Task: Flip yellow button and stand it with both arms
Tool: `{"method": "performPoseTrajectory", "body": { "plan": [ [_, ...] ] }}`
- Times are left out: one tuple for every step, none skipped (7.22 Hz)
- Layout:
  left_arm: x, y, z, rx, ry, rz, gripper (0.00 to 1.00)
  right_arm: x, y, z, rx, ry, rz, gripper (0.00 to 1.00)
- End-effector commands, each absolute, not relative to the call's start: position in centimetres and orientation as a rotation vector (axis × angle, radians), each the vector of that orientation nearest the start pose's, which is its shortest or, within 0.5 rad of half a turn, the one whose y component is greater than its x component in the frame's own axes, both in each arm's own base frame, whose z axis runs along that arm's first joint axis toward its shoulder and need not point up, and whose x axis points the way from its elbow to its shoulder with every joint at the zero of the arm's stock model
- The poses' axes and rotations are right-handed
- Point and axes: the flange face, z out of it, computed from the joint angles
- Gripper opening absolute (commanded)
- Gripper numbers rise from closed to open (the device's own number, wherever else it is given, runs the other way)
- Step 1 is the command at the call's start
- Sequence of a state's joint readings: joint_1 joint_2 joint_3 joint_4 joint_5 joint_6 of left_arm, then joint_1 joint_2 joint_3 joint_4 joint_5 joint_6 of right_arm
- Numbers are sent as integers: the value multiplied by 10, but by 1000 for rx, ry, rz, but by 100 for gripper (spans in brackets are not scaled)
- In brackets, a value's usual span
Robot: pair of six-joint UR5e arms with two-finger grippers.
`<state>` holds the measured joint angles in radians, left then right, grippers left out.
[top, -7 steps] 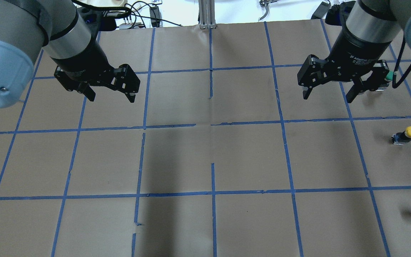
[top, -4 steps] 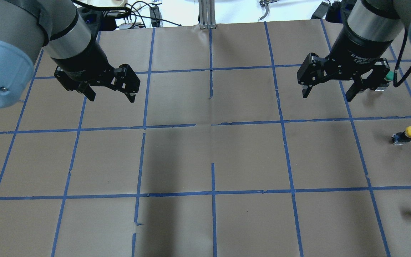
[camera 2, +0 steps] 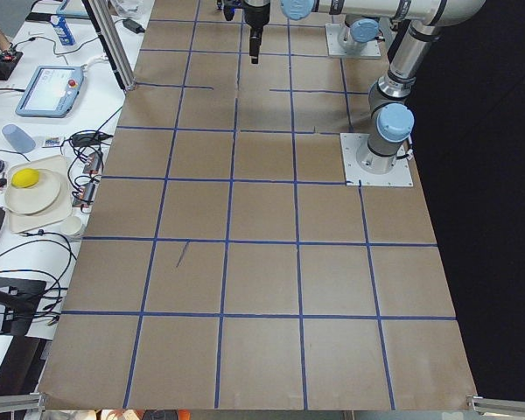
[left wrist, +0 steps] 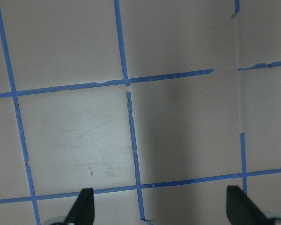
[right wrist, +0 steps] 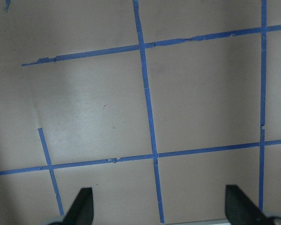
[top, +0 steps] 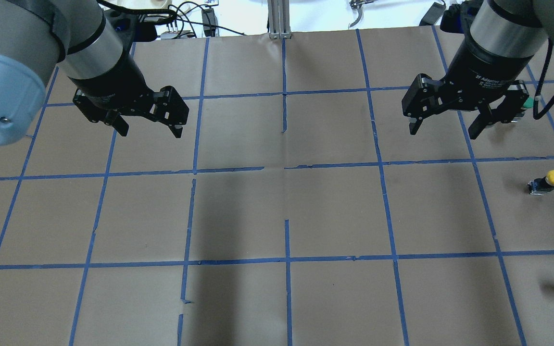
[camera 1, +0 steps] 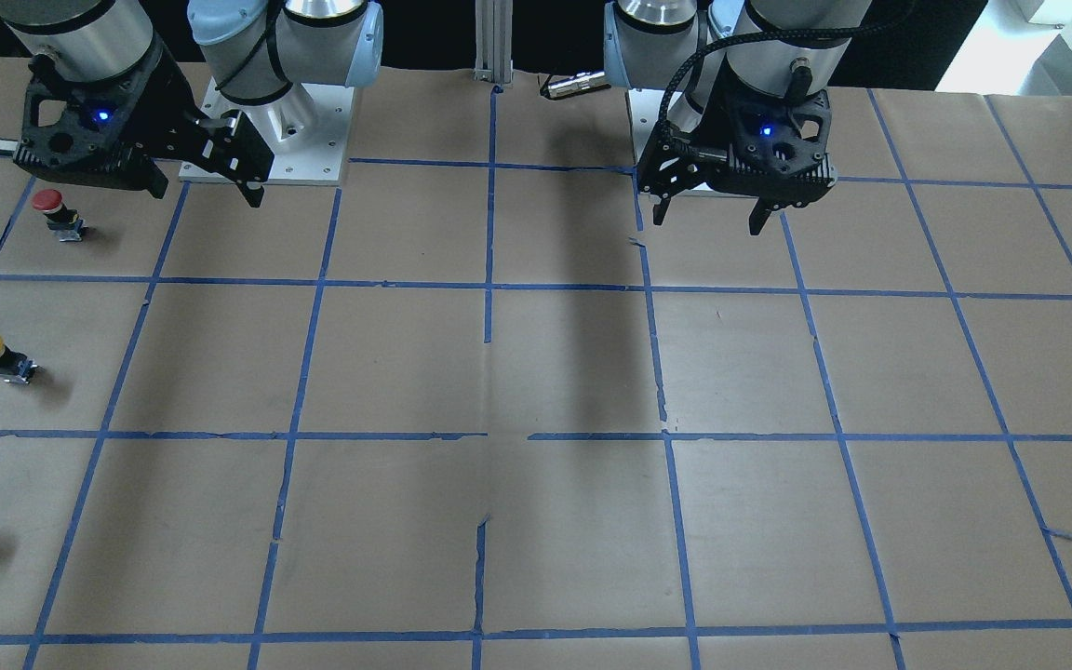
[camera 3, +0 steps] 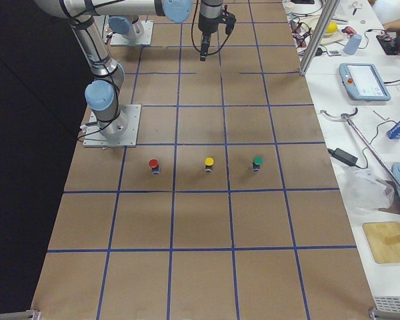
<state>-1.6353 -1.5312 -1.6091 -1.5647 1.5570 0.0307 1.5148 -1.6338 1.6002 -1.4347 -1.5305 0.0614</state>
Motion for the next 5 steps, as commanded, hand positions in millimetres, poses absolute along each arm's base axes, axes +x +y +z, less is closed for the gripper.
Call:
{"method": "performPoseTrajectory", "body": {
  "plan": [
    [-165,-466,489,150,3152,-12,100,112,-459,492,184,3094,160,100],
    [-165,-466,489,150,3152,-12,100,112,-460,490,184,3095,167,100],
    [-166,-466,489,153,3153,-16,100,112,-460,491,184,3096,160,100],
    [-166,-465,489,152,3150,-14,100,112,-460,491,184,3095,162,100],
    [-166,-463,492,155,3152,-21,100,112,-460,491,184,3095,162,100]
  ]
}}
